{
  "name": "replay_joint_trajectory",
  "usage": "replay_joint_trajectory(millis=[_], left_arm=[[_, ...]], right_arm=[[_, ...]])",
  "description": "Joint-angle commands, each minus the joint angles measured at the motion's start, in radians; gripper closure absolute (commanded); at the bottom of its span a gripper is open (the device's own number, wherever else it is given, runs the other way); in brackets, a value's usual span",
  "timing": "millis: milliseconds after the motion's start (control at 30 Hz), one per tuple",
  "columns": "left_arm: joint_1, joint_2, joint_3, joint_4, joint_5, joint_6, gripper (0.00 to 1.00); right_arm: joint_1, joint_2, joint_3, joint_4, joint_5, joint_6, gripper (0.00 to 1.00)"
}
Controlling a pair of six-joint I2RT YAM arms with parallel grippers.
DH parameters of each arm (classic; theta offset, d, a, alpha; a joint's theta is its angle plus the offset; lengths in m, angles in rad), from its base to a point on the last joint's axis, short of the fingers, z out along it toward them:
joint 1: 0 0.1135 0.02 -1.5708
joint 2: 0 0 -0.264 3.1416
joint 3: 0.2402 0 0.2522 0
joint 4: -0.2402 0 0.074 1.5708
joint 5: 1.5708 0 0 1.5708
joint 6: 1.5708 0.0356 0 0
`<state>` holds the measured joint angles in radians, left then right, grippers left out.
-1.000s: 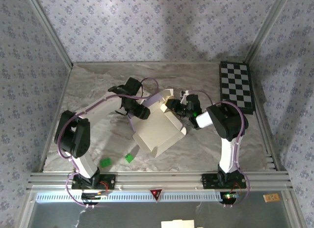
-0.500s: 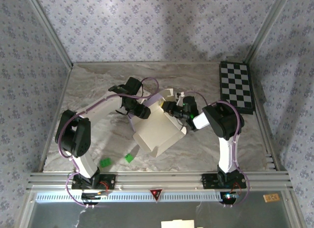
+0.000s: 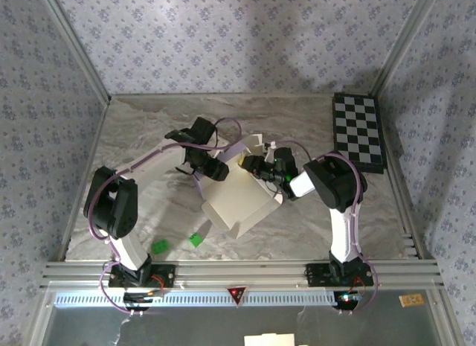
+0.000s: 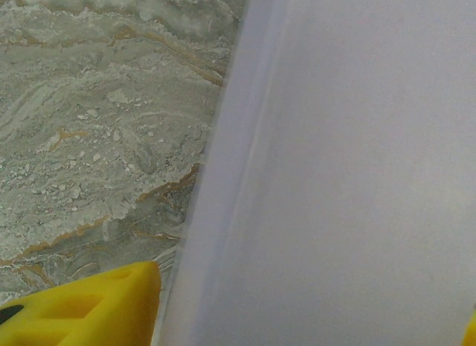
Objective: Fold the paper box
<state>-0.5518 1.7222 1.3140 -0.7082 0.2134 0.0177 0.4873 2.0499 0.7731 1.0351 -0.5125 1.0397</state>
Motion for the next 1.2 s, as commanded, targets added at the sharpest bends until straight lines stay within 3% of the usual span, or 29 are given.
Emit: replay_joint_trajectory(millis=[0,267,833,1000,1167], left_arm=[[-0.006,0.010,0.022,-0.026,0.017,0.007,0.37],[-0.008,0.009,0.017,-0.030,0.017,0.010,0.37],[-0.011,0.005,0.019,-0.028,0.021,0.006,0.37],[-0.020,0.008,0.020,-0.030,0.021,0.017,0.37],[-0.023,0.007,0.019,-0.034,0.021,0.023,0.37]], right_arm=[[0.017,0.029,0.022,-0.054,-0.011,-0.003,0.75],[0.038,0.013,0.046,-0.312,0.074,-0.044,0.83],[0.114,-0.028,0.184,-0.882,0.350,-0.162,0.89],[0.109,-0.090,0.160,-0.804,0.285,-0.192,0.90],[0.066,-0.247,0.077,-0.730,0.257,-0.286,0.80]])
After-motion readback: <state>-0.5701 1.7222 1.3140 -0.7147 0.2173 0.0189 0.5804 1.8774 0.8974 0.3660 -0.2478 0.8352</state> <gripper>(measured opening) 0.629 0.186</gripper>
